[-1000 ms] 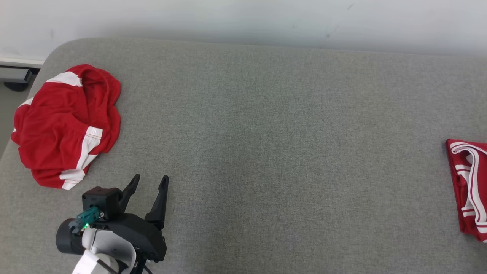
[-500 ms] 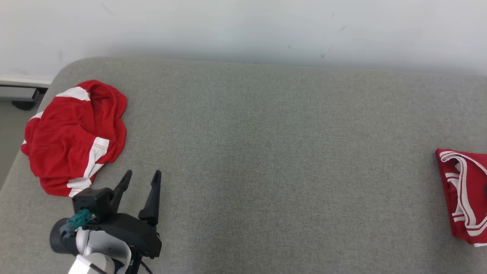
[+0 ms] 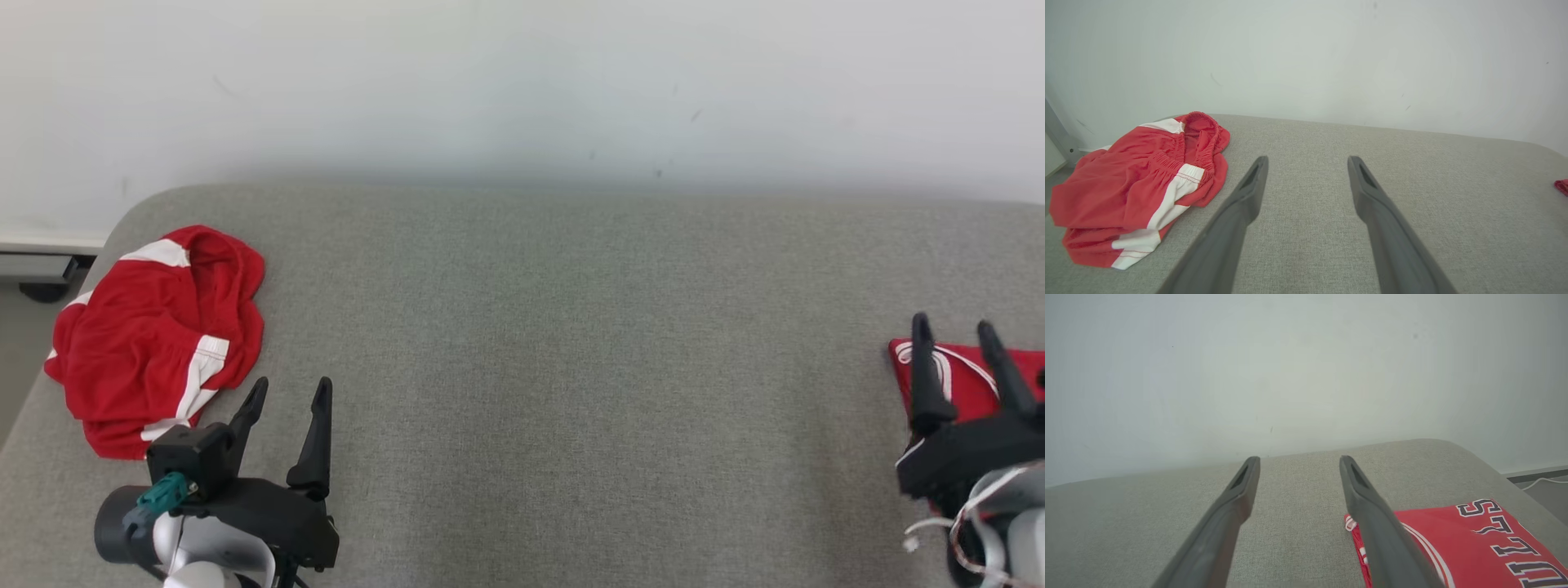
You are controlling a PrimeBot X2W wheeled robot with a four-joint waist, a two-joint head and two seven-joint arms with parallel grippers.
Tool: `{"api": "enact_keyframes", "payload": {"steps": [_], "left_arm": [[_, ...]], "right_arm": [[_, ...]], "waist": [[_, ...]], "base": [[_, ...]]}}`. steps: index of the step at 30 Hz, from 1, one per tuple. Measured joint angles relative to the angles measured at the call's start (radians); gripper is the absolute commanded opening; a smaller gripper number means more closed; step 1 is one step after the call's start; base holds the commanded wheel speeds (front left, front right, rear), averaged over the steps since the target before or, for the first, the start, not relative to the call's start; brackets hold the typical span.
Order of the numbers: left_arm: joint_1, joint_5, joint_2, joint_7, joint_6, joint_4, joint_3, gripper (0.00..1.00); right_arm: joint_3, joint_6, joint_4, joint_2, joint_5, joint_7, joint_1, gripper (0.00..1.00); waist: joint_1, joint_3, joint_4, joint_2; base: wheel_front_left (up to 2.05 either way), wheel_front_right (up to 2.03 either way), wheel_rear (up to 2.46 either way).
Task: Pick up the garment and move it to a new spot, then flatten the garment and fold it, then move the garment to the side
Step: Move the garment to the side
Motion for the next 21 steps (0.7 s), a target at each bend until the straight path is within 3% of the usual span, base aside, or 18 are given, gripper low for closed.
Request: {"api": "enact_keyframes", "payload": {"steps": [7, 21], "left_arm": [[0.012, 0.002, -0.002, -0.009, 0.004, -0.004, 0.008, 1.00], [0.035, 0.007, -0.003, -0.008, 0.005, -0.005, 0.019, 1.00]], "right_arm": [[0.023, -0.019, -0.064, 0.069, -0.006, -0.058, 0.105, 1.00], [0.034, -0.032, -0.079, 0.076, 0.020, -0.088, 0.193, 1.00]], "waist": [[0.0000, -0.022, -0.011, 0.0000], [0.0000, -0.029, -0.007, 0.0000]], "base": [[0.00, 0.00, 0.00], [0.00, 0.00, 0.00]]}}
